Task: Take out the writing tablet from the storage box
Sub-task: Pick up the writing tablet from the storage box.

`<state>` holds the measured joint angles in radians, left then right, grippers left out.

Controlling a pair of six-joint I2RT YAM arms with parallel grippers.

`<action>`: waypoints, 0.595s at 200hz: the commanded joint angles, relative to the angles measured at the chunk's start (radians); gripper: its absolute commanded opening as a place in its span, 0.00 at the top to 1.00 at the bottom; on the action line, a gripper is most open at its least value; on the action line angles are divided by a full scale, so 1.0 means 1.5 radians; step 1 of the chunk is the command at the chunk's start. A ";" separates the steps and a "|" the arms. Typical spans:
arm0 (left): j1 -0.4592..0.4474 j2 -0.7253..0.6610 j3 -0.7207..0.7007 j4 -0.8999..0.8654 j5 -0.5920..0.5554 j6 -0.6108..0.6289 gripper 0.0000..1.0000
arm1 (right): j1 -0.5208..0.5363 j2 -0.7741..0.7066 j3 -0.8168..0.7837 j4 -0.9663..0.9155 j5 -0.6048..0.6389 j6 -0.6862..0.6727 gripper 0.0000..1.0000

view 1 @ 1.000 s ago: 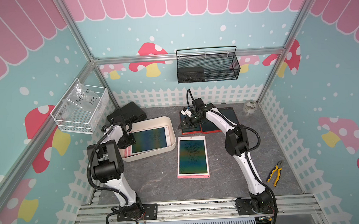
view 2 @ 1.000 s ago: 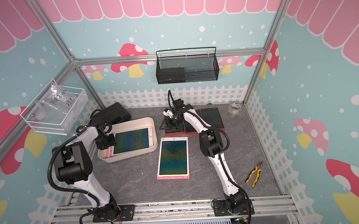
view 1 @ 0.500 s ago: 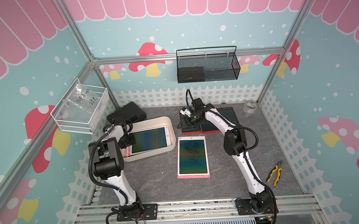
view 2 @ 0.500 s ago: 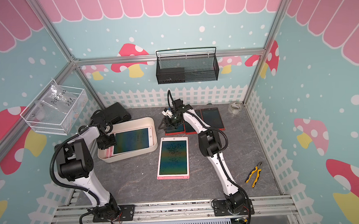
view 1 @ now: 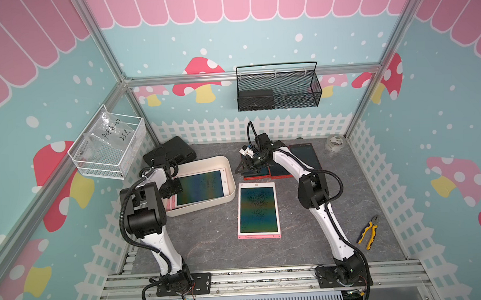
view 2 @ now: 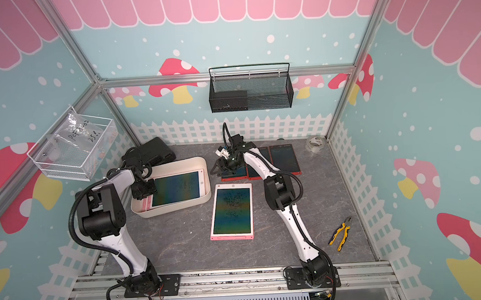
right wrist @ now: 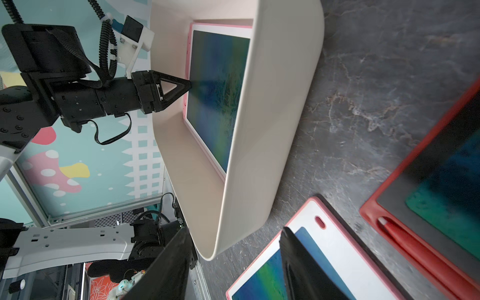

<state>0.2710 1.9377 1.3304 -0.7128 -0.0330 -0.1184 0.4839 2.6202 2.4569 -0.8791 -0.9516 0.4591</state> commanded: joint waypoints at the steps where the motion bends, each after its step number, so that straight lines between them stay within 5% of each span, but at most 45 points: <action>1: 0.002 0.029 -0.010 -0.001 0.012 0.025 0.50 | 0.008 0.025 0.016 0.014 -0.017 0.009 0.43; 119: -0.012 0.004 -0.017 -0.009 0.056 0.005 0.51 | 0.029 0.046 0.024 0.046 -0.057 0.039 0.47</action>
<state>0.2661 1.9392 1.3300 -0.6975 0.0055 -0.1184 0.5045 2.6637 2.4634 -0.8341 -0.9890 0.5106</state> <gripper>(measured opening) 0.494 0.532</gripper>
